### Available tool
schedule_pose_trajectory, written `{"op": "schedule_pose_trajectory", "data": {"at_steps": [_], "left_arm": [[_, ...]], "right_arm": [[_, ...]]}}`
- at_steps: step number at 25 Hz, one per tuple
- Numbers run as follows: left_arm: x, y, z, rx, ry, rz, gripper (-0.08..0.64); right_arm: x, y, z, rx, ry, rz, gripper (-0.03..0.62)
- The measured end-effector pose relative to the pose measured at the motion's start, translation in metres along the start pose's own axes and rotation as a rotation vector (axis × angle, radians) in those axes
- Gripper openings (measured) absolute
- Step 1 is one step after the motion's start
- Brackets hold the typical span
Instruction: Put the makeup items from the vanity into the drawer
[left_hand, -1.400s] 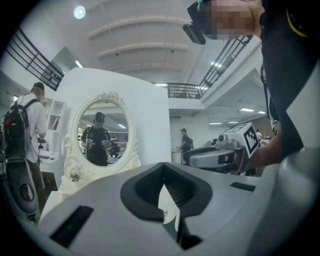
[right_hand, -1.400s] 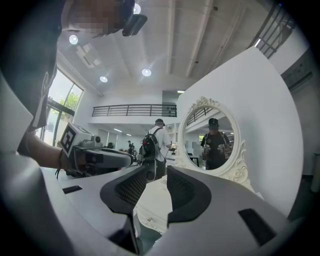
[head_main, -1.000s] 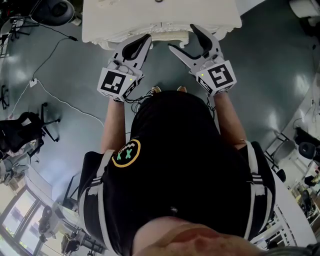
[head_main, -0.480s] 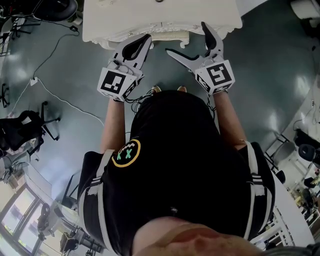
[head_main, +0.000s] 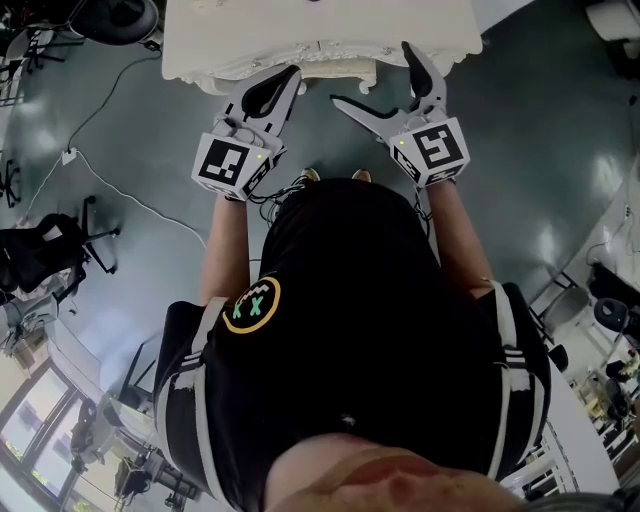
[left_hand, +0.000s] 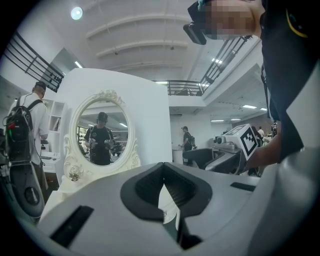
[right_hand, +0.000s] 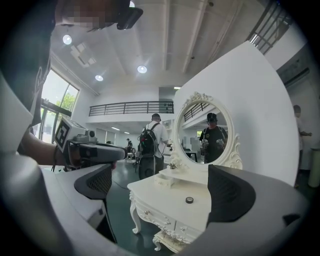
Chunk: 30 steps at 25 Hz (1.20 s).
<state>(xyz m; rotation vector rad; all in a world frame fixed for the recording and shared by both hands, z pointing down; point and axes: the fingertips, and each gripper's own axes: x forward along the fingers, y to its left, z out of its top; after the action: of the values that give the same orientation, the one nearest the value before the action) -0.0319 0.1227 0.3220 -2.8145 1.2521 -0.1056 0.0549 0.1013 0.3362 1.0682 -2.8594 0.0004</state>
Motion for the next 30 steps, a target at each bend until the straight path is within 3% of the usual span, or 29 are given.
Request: {"op": "schedule_pose_trajectory", "data": {"at_steps": [10, 14, 22, 27, 30], "left_arm": [[0.018, -0.030, -0.006, 0.006, 0.034, 0.040, 0.018], [0.023, -0.021, -0.013, 0.002, 0.041, 0.043, 0.018], [0.052, 0.053, -0.039, -0.027, 0.036, 0.013, 0.018], [0.080, 0.120, -0.067, 0.041, 0.073, -0.014, 0.018], [0.100, 0.153, -0.071, 0.038, 0.066, -0.056, 0.018]], "right_arm": [[-0.025, -0.022, -0.012, 0.004, 0.002, 0.037, 0.598], [-0.016, -0.028, -0.018, 0.010, 0.004, 0.033, 0.598], [0.056, -0.053, -0.031, -0.001, 0.044, 0.001, 0.598], [0.127, -0.074, -0.044, 0.005, 0.080, -0.013, 0.598], [0.166, -0.088, -0.044, 0.007, 0.095, -0.023, 0.598]]}}
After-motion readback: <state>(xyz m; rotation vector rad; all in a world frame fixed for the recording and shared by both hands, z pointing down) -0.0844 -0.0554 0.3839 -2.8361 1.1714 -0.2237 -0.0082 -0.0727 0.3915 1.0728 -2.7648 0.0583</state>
